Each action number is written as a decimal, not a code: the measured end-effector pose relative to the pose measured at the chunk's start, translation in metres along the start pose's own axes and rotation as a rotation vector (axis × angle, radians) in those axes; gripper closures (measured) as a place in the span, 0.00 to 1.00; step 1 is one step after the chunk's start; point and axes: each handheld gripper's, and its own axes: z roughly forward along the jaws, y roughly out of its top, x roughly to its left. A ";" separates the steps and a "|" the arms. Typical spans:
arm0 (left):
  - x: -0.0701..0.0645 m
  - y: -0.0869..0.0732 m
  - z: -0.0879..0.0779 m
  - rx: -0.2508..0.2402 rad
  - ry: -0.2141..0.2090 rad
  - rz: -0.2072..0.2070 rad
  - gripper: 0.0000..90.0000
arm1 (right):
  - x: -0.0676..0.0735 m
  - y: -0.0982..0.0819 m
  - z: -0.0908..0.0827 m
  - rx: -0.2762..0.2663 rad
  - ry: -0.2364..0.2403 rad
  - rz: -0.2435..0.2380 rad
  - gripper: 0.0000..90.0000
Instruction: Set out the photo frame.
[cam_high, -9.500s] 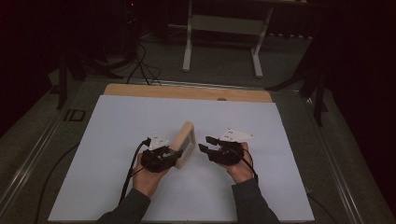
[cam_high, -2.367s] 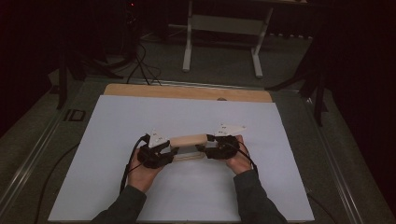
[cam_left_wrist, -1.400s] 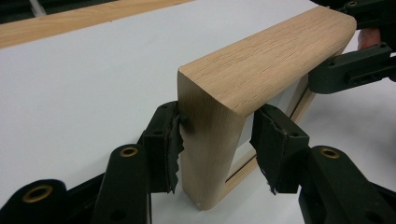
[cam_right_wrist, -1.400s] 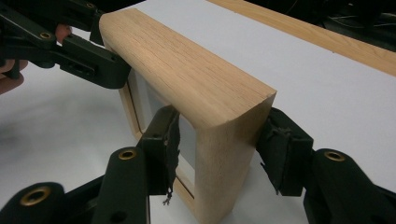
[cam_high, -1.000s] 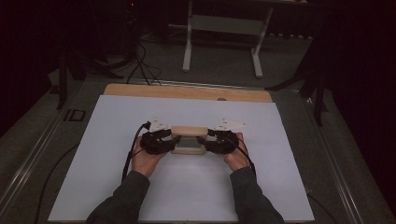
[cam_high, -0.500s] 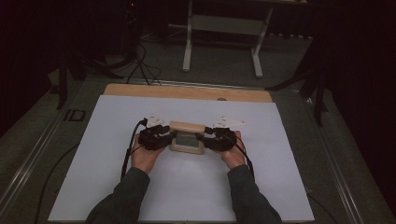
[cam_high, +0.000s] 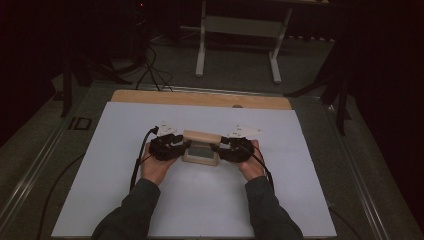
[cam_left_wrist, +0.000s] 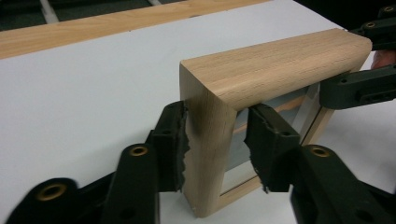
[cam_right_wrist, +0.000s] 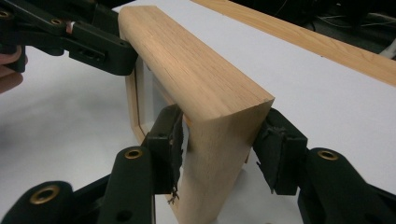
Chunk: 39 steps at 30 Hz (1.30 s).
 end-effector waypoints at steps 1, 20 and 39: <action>0.002 0.000 0.001 -0.008 -0.015 0.002 0.56 | 0.000 0.000 0.000 0.002 -0.002 -0.005 0.59; 0.009 -0.003 0.009 -0.028 -0.123 0.060 0.50 | 0.001 0.002 0.000 0.020 0.001 -0.043 0.57; 0.005 -0.003 0.002 -0.013 -0.064 0.073 0.56 | -0.001 0.010 0.009 0.032 0.004 -0.014 0.50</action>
